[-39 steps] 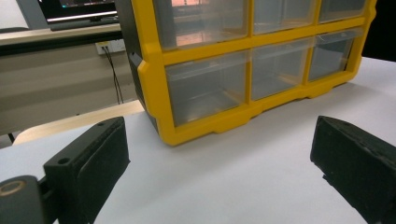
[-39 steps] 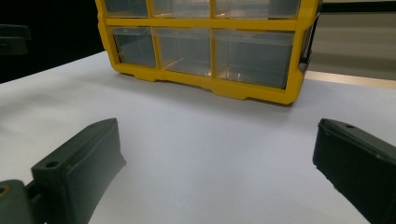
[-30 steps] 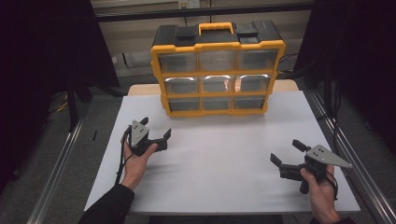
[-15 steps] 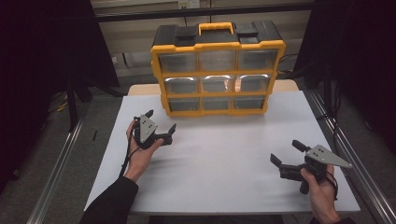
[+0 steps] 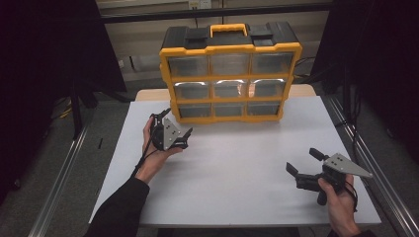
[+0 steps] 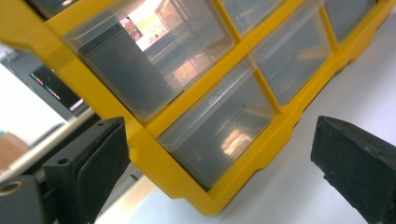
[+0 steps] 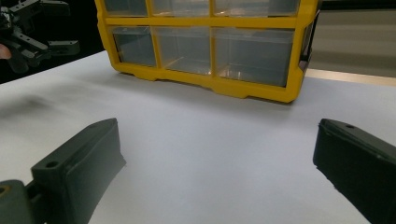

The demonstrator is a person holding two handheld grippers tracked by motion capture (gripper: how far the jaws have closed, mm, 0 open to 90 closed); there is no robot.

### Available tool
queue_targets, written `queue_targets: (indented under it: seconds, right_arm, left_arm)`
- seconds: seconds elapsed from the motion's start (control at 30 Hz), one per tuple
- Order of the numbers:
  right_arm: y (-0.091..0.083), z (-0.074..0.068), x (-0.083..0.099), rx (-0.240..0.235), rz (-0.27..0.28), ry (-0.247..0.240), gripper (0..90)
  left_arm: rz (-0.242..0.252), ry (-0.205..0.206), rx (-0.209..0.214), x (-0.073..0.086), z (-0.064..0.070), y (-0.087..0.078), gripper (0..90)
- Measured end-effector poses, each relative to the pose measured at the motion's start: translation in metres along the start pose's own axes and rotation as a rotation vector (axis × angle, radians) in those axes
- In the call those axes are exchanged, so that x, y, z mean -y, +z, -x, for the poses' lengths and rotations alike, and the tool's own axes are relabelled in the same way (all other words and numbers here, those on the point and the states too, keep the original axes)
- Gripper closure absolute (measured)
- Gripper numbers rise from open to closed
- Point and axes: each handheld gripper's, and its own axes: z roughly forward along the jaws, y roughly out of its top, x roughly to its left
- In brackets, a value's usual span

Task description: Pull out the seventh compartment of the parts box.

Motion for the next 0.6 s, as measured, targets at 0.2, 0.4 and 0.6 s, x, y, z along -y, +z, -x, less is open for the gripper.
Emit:
queue_targets:
  seconds: [0.2,0.4,0.6]
  right_arm:
    - [0.000,0.001,0.000,0.000,-0.002,0.006,0.7]
    - [0.000,0.000,0.000,-0.002,-0.004,0.004,0.7]
    - [0.000,0.000,0.000,0.001,-0.001,0.005,0.7]
  left_arm:
    - [0.004,0.112,-0.018,0.000,-0.002,0.008,4.1]
    - [0.021,0.198,-0.045,0.000,-0.005,0.013,4.1]
    - [0.022,0.301,-0.060,0.001,-0.001,0.021,5.2]
